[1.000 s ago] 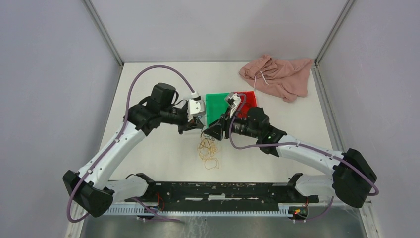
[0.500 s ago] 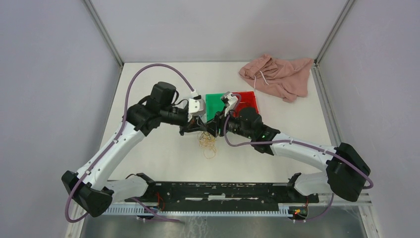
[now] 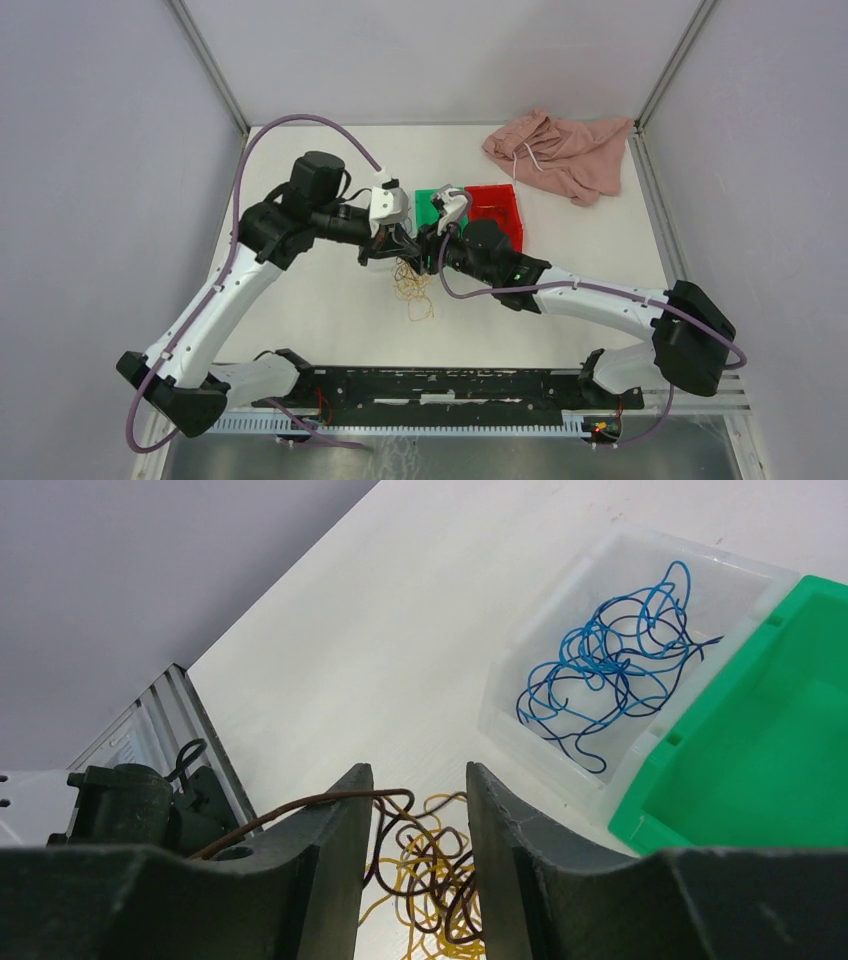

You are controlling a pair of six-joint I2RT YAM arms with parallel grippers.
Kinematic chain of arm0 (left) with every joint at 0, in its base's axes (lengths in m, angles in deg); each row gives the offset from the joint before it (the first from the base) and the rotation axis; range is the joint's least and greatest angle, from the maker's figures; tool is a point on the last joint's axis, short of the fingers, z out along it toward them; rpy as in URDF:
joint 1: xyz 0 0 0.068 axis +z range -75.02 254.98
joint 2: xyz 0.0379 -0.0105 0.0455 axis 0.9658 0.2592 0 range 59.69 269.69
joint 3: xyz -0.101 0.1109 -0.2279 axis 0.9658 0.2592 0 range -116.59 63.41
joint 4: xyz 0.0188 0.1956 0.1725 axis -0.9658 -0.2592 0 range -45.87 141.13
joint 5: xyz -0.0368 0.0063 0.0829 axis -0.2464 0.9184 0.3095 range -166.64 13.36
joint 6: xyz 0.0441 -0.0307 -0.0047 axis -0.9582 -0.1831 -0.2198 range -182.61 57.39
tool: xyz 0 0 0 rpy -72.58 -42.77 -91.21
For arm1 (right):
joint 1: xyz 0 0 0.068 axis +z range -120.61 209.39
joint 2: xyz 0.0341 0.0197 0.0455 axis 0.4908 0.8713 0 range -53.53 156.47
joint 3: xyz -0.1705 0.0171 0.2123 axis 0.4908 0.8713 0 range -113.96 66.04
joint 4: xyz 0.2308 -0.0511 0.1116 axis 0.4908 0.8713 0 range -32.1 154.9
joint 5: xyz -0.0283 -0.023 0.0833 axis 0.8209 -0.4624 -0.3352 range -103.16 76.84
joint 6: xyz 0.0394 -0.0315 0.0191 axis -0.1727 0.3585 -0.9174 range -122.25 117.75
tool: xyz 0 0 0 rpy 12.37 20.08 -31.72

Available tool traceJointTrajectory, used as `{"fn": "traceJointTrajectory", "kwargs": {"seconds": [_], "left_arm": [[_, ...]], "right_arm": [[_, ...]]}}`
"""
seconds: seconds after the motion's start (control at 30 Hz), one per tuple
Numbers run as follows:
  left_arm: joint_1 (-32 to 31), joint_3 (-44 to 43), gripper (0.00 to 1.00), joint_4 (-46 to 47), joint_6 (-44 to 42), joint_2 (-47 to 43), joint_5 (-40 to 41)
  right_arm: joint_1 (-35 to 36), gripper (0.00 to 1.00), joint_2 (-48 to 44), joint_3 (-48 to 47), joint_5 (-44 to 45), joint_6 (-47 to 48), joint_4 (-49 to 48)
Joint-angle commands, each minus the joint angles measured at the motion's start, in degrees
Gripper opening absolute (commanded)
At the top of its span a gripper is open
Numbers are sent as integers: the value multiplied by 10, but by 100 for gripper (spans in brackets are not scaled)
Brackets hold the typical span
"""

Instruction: Untangle the cables

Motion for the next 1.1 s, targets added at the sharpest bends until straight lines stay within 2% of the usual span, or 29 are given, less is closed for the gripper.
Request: {"fn": "traceJointTrajectory", "kwargs": {"seconds": [0.0,0.33,0.47,0.83,0.97,1.07], "left_arm": [[-4,-86,3,-26,-3,3,-33],[-4,-236,3,-26,-17,17,-10],[-4,-301,3,11,-13,25,24],[-4,-344,3,166,-65,8,138],[-4,-350,3,168,-75,5,147],[-4,-351,3,131,-81,3,141]], "right_arm": [[19,44,17,-35,46,5,14],[23,39,32,24,59,-23,-15],[24,39,38,49,66,-28,-29],[26,38,67,91,93,-48,-52],[26,38,56,105,108,-52,-58],[27,46,-16,105,135,-23,-26]]}}
